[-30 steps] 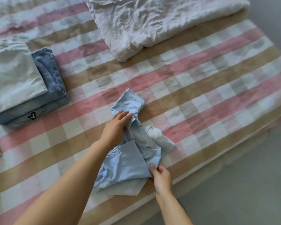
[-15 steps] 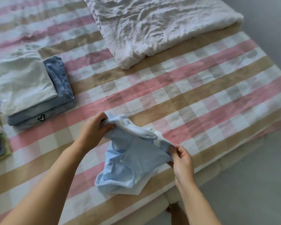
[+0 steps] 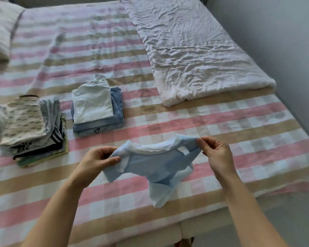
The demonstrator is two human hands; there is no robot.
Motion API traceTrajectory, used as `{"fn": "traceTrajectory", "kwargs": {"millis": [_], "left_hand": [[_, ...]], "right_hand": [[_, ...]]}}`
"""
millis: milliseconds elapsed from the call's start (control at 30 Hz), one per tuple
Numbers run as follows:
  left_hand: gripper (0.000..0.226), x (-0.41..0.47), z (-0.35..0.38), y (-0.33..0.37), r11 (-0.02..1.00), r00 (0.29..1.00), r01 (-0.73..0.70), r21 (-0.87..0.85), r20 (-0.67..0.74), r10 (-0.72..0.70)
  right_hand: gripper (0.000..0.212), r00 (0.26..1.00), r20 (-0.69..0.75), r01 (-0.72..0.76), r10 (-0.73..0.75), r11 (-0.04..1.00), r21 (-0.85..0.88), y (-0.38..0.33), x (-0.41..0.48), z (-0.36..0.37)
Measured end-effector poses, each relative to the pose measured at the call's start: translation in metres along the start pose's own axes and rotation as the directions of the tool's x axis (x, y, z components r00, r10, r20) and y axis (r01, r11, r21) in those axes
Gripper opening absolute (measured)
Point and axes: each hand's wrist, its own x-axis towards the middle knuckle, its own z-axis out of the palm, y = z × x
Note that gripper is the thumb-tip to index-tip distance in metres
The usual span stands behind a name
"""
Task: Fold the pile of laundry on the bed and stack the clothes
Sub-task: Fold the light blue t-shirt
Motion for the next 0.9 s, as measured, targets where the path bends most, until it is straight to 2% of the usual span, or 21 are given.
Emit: {"fn": "traceTrajectory", "kwargs": {"millis": [100, 200, 300, 467, 567, 667, 700, 767, 833, 900], "left_hand": [[0.024, -0.023, -0.001, 0.019, 0.999, 1.000, -0.019, -0.033, -0.014, 0.018], [0.010, -0.040, -0.002, 0.041, 0.994, 0.995, -0.043, -0.102, -0.095, 0.033], [0.009, -0.051, -0.002, 0.060, 0.982, 0.979, -0.082, -0.168, -0.199, 0.048], [0.012, -0.064, 0.004, 0.073, 0.962, 0.908, -0.242, -0.124, -0.378, 0.180], [0.016, -0.072, 0.006, 0.078, 0.931, 0.848, -0.327, -0.159, -0.484, 0.216], [0.021, -0.084, 0.009, 0.082, 0.935, 0.759, -0.344, 0.088, -0.560, 0.332], [0.021, -0.089, 0.011, 0.085, 0.911, 0.717, -0.352, 0.215, -0.563, 0.410], [0.020, -0.099, 0.016, 0.097, 0.806, 0.591, -0.381, 0.453, -0.551, 0.589], [0.017, -0.107, 0.020, 0.116, 0.727, 0.486, -0.400, 0.559, -0.543, 0.685], [0.016, -0.113, 0.021, 0.137, 0.695, 0.420, -0.420, 0.584, -0.554, 0.719]], "right_hand": [[0.014, 0.999, 0.011, 0.031, -0.032, 0.999, 0.031, -0.024, -0.012, -0.004], [0.011, 0.997, 0.025, 0.066, -0.066, 0.998, 0.020, -0.050, -0.020, -0.005], [0.015, 0.995, 0.039, 0.090, -0.091, 0.996, 0.021, -0.069, -0.020, -0.002], [0.011, 0.990, 0.042, 0.137, -0.136, 0.990, -0.018, -0.081, -0.020, 0.005], [0.012, 0.980, -0.034, 0.195, -0.195, 0.981, -0.016, -0.087, -0.026, 0.008], [0.013, 0.943, -0.080, 0.316, -0.323, 0.944, -0.094, -0.095, -0.038, 0.008], [0.014, 0.926, -0.091, 0.356, -0.366, 0.928, -0.108, -0.098, -0.043, 0.008], [0.016, 0.892, -0.106, 0.429, -0.439, 0.897, -0.103, -0.109, -0.051, 0.006], [0.020, 0.865, -0.114, 0.482, -0.488, 0.873, -0.078, -0.127, -0.056, 0.003], [0.027, 0.843, -0.141, 0.520, -0.520, 0.853, -0.039, -0.147, -0.059, 0.001]]}}
